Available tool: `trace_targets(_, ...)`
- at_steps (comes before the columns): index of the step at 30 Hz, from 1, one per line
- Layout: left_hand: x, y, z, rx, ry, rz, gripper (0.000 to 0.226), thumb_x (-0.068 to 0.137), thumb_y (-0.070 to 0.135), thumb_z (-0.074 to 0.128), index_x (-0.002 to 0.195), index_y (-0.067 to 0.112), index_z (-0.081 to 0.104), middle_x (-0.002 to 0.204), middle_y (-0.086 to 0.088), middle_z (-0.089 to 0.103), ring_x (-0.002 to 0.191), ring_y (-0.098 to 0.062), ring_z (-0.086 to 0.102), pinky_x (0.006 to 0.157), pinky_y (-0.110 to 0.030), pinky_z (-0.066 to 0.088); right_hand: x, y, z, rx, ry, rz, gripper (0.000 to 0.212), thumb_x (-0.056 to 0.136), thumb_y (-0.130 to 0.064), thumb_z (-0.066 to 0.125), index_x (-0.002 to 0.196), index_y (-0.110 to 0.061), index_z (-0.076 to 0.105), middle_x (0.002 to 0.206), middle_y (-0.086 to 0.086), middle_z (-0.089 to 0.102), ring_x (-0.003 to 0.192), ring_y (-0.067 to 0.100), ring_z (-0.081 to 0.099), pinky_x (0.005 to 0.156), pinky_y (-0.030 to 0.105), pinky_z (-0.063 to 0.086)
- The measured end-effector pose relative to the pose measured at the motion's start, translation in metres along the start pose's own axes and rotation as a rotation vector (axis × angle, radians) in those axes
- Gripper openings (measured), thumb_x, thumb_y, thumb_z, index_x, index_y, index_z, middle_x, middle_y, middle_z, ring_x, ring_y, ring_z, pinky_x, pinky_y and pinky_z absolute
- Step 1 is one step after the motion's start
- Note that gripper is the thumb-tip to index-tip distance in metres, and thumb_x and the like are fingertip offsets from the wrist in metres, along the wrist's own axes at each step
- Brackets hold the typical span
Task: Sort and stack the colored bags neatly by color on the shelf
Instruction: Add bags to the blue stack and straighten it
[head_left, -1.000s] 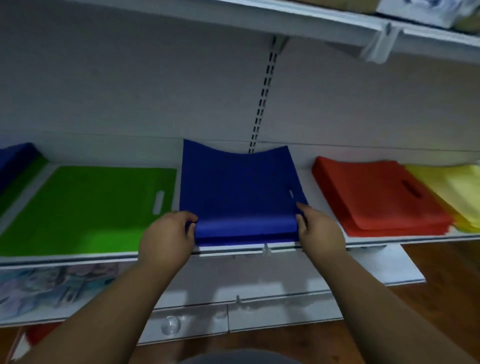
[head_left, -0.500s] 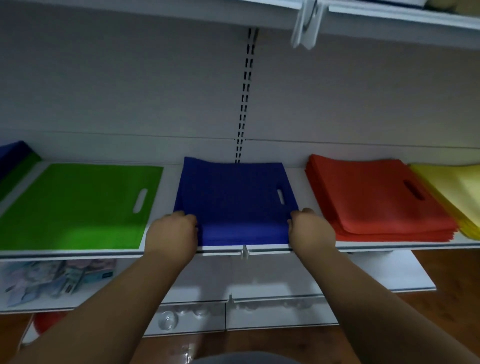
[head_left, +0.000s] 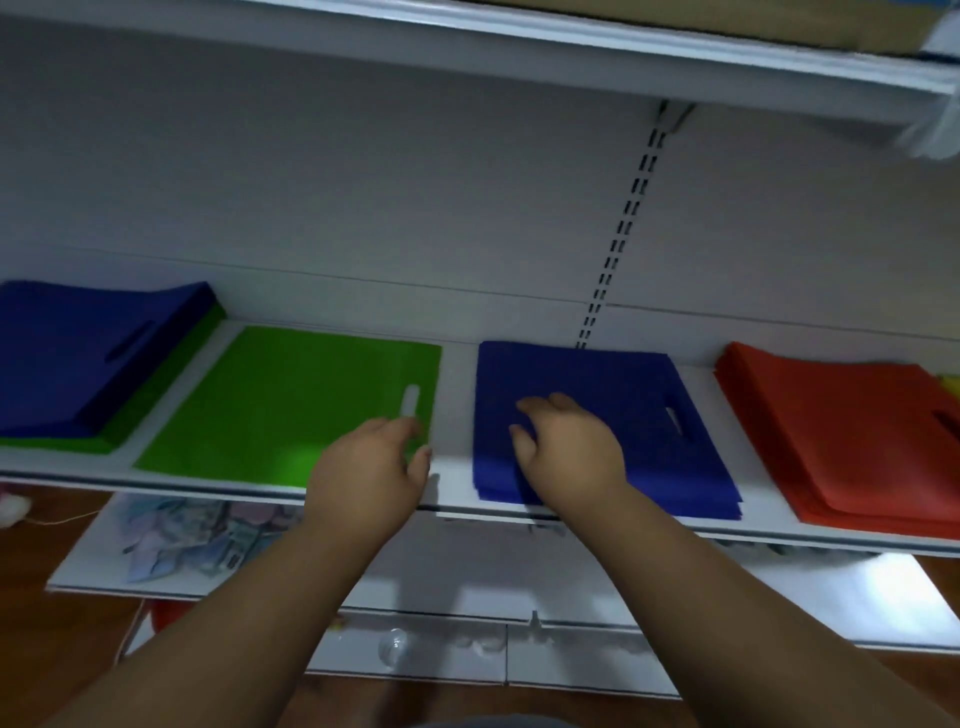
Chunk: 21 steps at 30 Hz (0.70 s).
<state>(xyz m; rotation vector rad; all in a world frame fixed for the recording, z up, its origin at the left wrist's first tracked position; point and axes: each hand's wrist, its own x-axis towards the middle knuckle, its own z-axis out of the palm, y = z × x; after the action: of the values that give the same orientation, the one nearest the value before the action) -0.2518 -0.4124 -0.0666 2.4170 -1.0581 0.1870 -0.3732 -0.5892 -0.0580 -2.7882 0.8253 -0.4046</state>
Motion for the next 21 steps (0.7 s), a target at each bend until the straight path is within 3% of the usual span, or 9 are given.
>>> trace_targets(3, -0.007, -0.06, -0.031, -0.061, 0.048, -0.104, 0.026, 0.089, 0.031, 0.065, 0.114, 0.023, 0.069, 0.089, -0.004, 0.067, 0.082, -0.028, 0.063, 0.065, -0.031, 0.044, 0.013, -0.075, 0.019, 0.082, -0.004, -0.091, 0.035, 0.093, -0.027, 0.058, 0.125, -0.014, 0.064, 0.114, 0.014, 0.063, 0.094, 0.036, 0.063, 0.072, 0.038, 0.052)
trace_targets(7, -0.023, -0.161, -0.082, -0.122, 0.125, -0.261, 0.025, 0.09, 0.026, 0.063, 0.114, 0.025, 0.071, 0.066, 0.006, 0.054, 0.066, -0.022, 0.055, 0.058, -0.028, 0.036, 0.028, -0.179, 0.052, 0.116, -0.081, -0.202, 0.042, 0.096, -0.036, 0.051, 0.136, -0.022, 0.054, 0.125, 0.009, 0.062, 0.107, 0.031, 0.061, 0.083, 0.037, 0.048)
trace_targets(11, -0.036, -0.25, -0.125, -0.166, 0.136, -0.394, 0.028, 0.092, 0.031, 0.057, 0.119, 0.029, 0.066, 0.065, 0.007, 0.057, 0.068, -0.019, 0.056, 0.061, -0.031, 0.043, 0.045, -0.272, 0.087, 0.17, -0.118, -0.357, 0.053, 0.095, -0.046, 0.041, 0.146, -0.03, 0.042, 0.121, 0.008, 0.063, 0.101, 0.029, 0.063, 0.079, 0.035, 0.05)
trace_targets(13, -0.044, -0.285, -0.143, -0.22, 0.104, -0.461, 0.03, 0.093, 0.032, 0.056, 0.122, 0.029, 0.064, 0.065, 0.005, 0.058, 0.068, -0.016, 0.057, 0.061, -0.032, 0.044, 0.053, -0.316, 0.096, 0.159, -0.24, -0.336, 0.059, 0.098, -0.045, 0.044, 0.153, -0.04, 0.023, 0.11, 0.004, 0.062, 0.095, 0.027, 0.061, 0.072, 0.034, 0.047)
trace_targets(15, -0.049, -0.312, -0.155, -0.296, 0.062, -0.521, 0.033, 0.094, 0.033, 0.056, 0.126, 0.031, 0.06, 0.065, 0.003, 0.059, 0.068, -0.012, 0.059, 0.063, -0.034, 0.049, 0.062, -0.353, 0.103, 0.148, -0.355, -0.287, 0.068, 0.098, -0.048, 0.046, 0.152, -0.05, 0.005, 0.084, -0.002, 0.06, 0.078, 0.023, 0.06, 0.061, 0.034, 0.046)
trace_targets(17, -0.048, -0.334, -0.162, -0.393, 0.007, -0.568, 0.038, 0.094, 0.032, 0.058, 0.131, 0.032, 0.055, 0.062, 0.004, 0.058, 0.065, -0.009, 0.059, 0.061, -0.033, 0.048, 0.071, -0.379, 0.116, 0.147, -0.403, -0.256, 0.07, 0.097, -0.054, 0.045, 0.149, -0.054, -0.002, 0.072, -0.003, 0.06, 0.071, 0.022, 0.061, 0.062, 0.038, 0.052)
trace_targets(19, -0.047, -0.349, -0.165, -0.561, -0.03, -0.637, 0.042, 0.094, 0.028, 0.061, 0.135, 0.032, 0.051, 0.064, 0.001, 0.058, 0.063, -0.011, 0.059, 0.061, -0.031, 0.048, 0.078, -0.393, 0.126, 0.135, -0.453, -0.222, 0.067, 0.095, -0.06, 0.044, 0.15, -0.05, 0.007, 0.088, -0.001, 0.067, 0.085, 0.024, 0.064, 0.072, 0.036, 0.053)
trace_targets(21, -0.045, -0.358, -0.167, -0.79, -0.035, -0.734, 0.044, 0.095, 0.022, 0.062, 0.135, 0.033, 0.049, 0.08, -0.01, 0.066, 0.061, -0.015, 0.061, 0.06, -0.032, 0.052, 0.078, -0.4, 0.132, 0.154, -0.498, -0.176, 0.061, 0.094, -0.062, 0.043, 0.149, -0.042, 0.027, 0.115, 0.002, 0.067, 0.104, 0.025, 0.062, 0.078, 0.031, 0.048)
